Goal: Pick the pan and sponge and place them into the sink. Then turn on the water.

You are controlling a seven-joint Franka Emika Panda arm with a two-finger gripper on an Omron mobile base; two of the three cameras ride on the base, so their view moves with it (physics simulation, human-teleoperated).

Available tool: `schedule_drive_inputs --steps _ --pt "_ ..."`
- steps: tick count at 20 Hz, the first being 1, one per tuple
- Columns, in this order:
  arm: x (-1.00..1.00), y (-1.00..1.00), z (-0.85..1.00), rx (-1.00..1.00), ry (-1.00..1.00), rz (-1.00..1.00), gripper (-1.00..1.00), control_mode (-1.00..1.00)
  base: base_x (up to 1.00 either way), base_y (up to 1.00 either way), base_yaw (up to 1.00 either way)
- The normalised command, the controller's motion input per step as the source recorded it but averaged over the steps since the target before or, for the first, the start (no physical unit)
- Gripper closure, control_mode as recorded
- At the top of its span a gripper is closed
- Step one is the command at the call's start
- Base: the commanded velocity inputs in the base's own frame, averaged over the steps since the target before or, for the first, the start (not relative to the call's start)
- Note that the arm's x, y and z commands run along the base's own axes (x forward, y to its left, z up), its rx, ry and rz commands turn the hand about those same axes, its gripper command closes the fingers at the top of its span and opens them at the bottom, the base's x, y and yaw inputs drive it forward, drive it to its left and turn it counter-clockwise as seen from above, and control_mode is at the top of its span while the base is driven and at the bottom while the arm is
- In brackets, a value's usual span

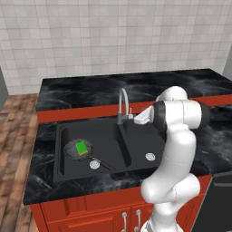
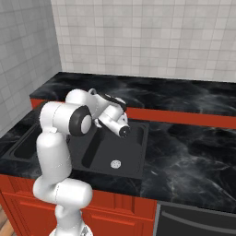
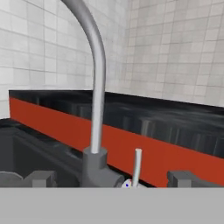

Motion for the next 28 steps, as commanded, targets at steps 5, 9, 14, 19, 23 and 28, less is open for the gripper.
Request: schedule_drive_inputs --steps 5,9,14,19,23,28 --pt "0.31 0.00 -0.15 0.00 0.00 0.01 -1.00 -1.00 0.00 0.00 0.00" --pt "0.31 0.00 -0.19 0.00 0.00 0.02 -1.00 -1.00 0.00 0.00 0.00" --pt "0.33 0.00 -0.13 0.00 0.00 0.00 -1.00 -1.00 0.00 0.00 0.00" --pt "0.36 0.00 -0.16 0.00 0.00 0.00 -1.00 -1.00 0.00 0.00 0.00" --pt "0.36 0.00 -0.17 0.00 0.00 0.00 -1.00 -1.00 0.00 0.00 0.00" --pt "0.36 0.00 -0.17 0.00 0.00 0.00 -1.00 -1.00 0.00 0.00 0.00"
